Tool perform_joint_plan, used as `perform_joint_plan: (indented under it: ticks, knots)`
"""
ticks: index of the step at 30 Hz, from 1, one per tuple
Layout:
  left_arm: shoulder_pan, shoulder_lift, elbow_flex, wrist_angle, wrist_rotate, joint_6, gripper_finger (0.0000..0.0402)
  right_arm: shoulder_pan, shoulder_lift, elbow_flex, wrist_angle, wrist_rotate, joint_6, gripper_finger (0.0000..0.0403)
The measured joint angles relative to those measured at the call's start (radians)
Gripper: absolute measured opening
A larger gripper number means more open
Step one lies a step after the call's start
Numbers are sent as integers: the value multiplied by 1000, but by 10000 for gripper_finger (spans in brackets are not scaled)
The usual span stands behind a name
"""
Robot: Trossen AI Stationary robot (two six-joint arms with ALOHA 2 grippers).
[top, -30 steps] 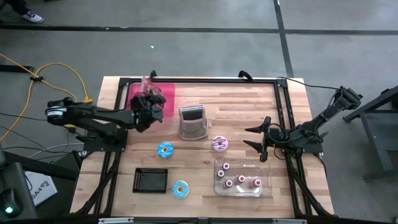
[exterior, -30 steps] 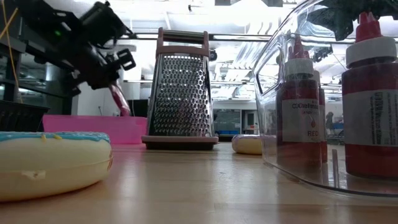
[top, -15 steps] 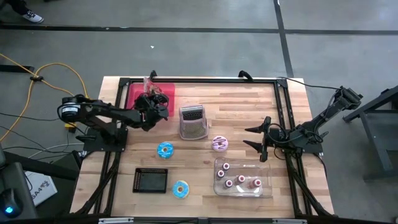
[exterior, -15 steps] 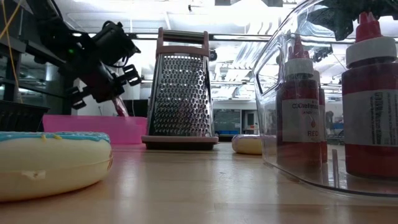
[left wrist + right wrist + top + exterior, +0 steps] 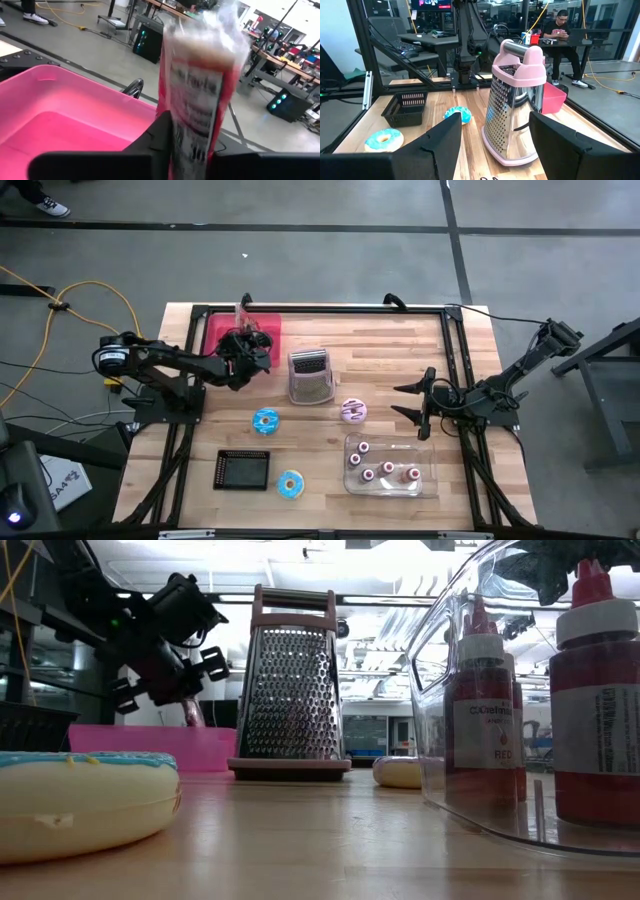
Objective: Pick & Place Food Item
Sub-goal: Put the popcorn bag into the pink bin
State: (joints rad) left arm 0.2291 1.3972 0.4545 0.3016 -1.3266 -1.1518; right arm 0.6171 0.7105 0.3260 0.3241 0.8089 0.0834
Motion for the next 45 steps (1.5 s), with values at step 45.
perform_joint_plan:
  ticks: [45]
  knots:
    - [-19, 0, 1, 467, -214, 932, 95, 0, 0, 0, 0, -31, 4, 220]
